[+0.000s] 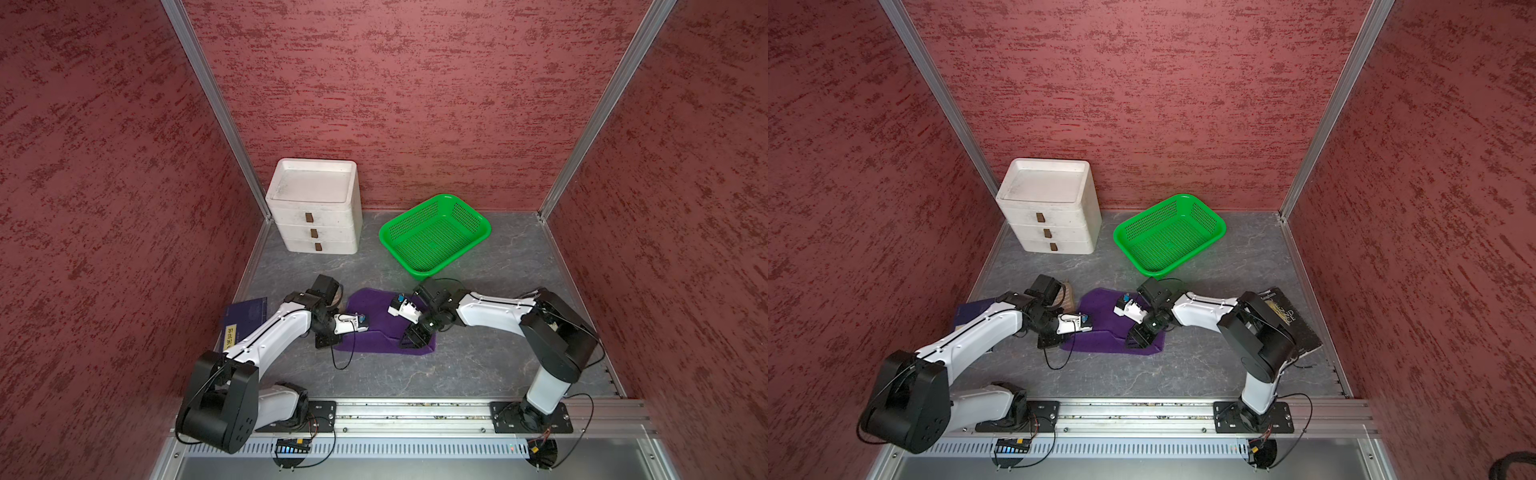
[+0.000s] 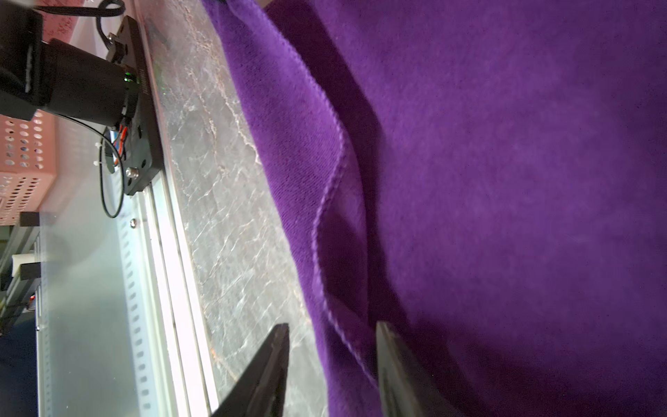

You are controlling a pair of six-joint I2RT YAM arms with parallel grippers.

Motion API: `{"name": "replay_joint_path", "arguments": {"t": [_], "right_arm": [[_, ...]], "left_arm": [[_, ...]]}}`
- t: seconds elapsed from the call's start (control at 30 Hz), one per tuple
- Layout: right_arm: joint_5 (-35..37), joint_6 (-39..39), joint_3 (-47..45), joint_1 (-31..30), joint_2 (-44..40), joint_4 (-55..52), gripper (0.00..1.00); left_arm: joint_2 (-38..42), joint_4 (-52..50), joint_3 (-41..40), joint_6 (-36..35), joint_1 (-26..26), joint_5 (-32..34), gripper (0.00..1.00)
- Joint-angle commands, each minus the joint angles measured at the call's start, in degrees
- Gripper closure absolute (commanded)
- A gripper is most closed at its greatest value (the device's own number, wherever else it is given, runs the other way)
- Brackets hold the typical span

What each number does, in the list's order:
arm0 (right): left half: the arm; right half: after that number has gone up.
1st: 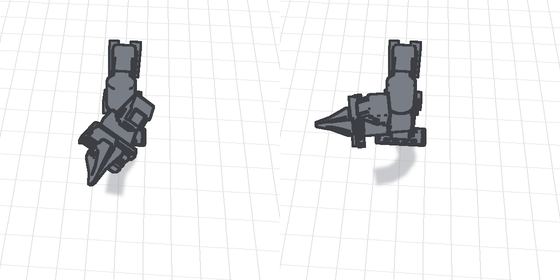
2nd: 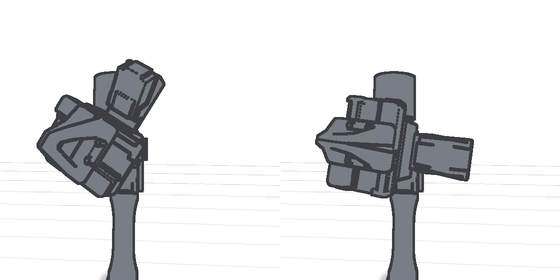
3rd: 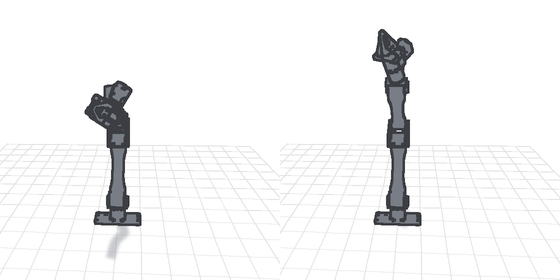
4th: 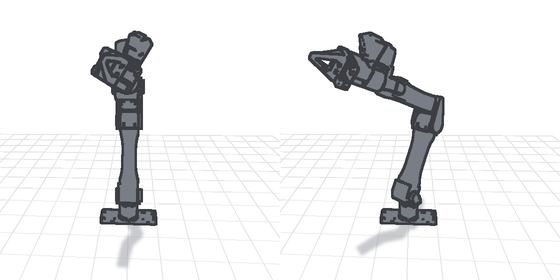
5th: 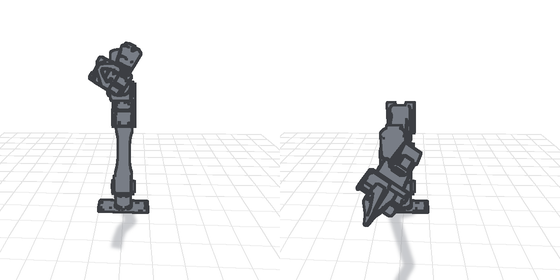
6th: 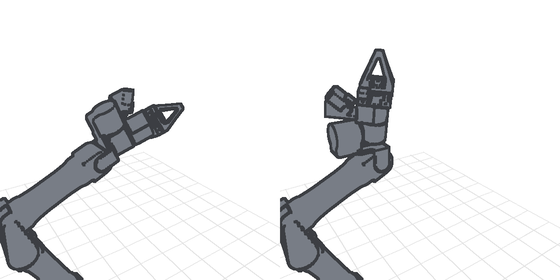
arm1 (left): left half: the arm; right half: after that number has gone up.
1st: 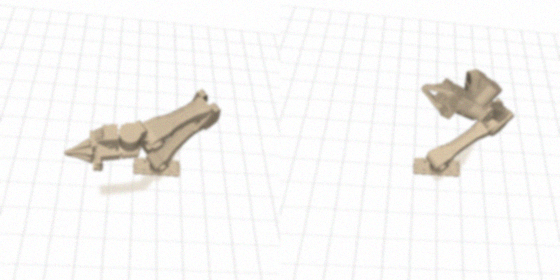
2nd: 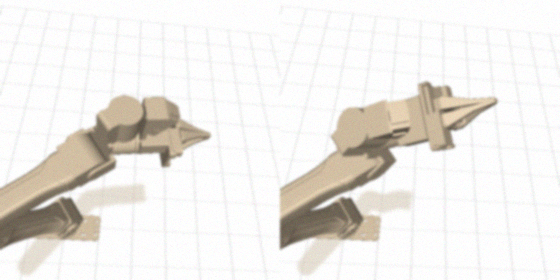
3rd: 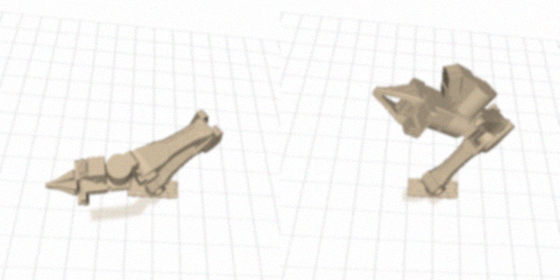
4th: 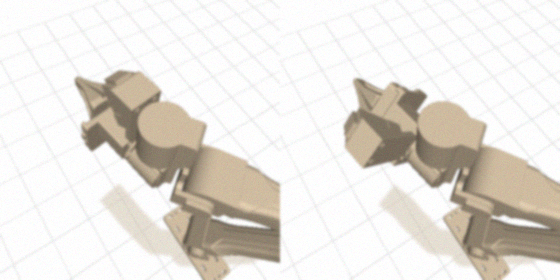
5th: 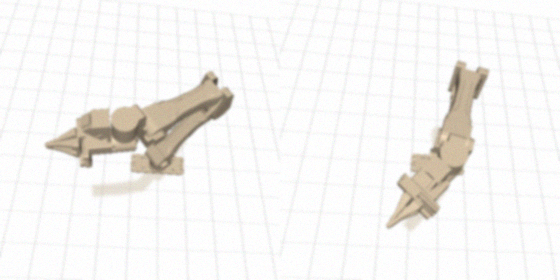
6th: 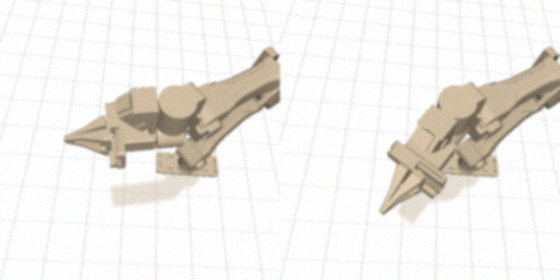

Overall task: Fold the square dishcloth
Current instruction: Fold the cleaning item at the center of the board.

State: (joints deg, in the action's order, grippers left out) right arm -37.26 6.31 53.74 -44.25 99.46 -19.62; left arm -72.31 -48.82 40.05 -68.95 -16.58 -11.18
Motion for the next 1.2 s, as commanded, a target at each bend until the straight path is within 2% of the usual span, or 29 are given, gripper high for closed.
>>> {"name": "replay_joint_path", "arguments": {"t": [0.0, 0.13, 0.27, 0.3, 0.37, 0.53, 0.7, 0.83, 0.97, 1.17], "right_arm": [[0.2, -1.09, -1.77, 0.3, -1.41, 0.77, 0.64], [1.55, -1.53, -2.34, 0.3, -0.86, 0.83, 0.73], [5.5, -1.34, -1.35, 0.31, -0.46, -0.66, 0.75], [6.5, -1.22, -0.94, 0.3, -0.18, -1.15, 0.75], [8.9, -1.16, -0.16, 0.31, 0.04, -1.92, 0.65], [9.26, 0.16, 2.26, 0.5, 1.43, -3.71, 0.64], [7.07, 0.09, 3.9, 0.52, 2.33, -4.54, 0.86], [7.09, -1.06, 2.99, 0.5, -0.95, -4.78, 1.0], [9.52, -3.52, 1.25, -0.86, -5.89, -5.95, 1.0], [16.65, -8.0, -3.0, -7.55, -13.8, -7.11, 1.0]], "left_arm": [[0.68, 0.94, -0.59, -0.58, -0.38, 0.18, 0.92], [1.14, 0.85, -0.91, -0.74, -0.47, 0.26, 0.91], [1.34, 0.61, -0.77, -0.71, -0.47, 0.3, 0.91], [1.38, 0.62, -0.77, -0.67, -0.47, 0.24, 0.91], [1.39, 0.74, -0.81, -0.71, -0.51, 0.13, 0.91], [0.86, 0.97, -1.11, -0.58, -0.56, 0.4, 0.91], [1.56, 1.13, -1.64, -0.87, -0.56, 1.01, 0.91], [2.35, 0.61, -1.5, -1.06, -0.56, 1.16, 0.91], [4.38, -0.67, -1.18, -0.84, -0.71, 0.79, 0.91], [9.33, -2.51, -1.22, -1.34, -1.04, 0.16, 0.91]]}}
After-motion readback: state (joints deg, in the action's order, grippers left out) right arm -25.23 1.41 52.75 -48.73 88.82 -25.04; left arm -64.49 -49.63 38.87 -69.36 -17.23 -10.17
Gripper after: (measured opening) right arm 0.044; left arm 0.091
